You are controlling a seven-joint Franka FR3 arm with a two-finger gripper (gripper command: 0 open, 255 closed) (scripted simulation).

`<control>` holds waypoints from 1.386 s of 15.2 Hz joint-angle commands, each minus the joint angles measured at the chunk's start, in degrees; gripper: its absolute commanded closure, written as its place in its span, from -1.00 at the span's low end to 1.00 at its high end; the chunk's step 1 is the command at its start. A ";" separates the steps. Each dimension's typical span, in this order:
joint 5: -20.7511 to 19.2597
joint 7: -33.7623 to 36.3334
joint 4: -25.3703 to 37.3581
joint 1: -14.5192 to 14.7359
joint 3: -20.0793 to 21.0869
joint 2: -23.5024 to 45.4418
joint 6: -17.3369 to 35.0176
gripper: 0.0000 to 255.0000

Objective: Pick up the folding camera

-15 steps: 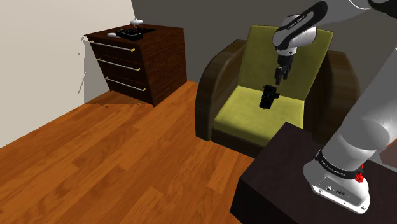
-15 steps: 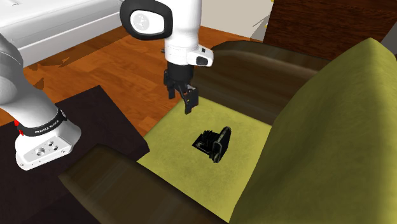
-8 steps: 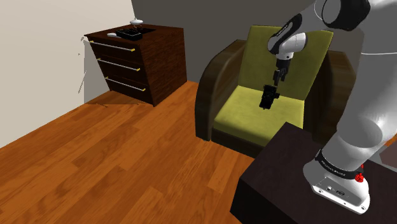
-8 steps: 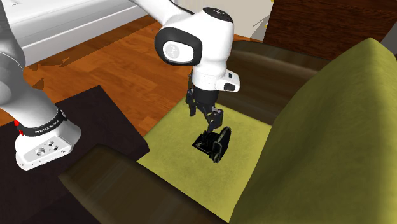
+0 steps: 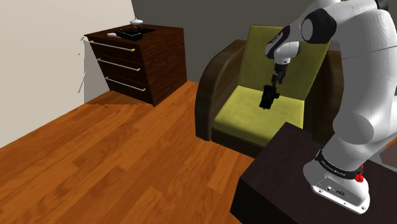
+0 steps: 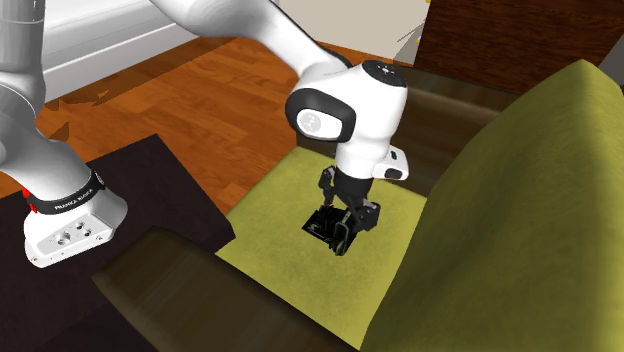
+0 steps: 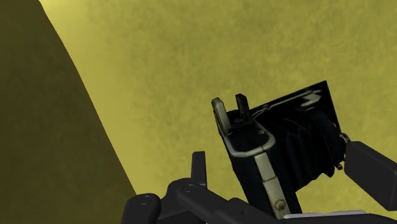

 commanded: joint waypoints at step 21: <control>0.68 -0.44 0.46 -0.56 0.50 1.53 1.01 1.00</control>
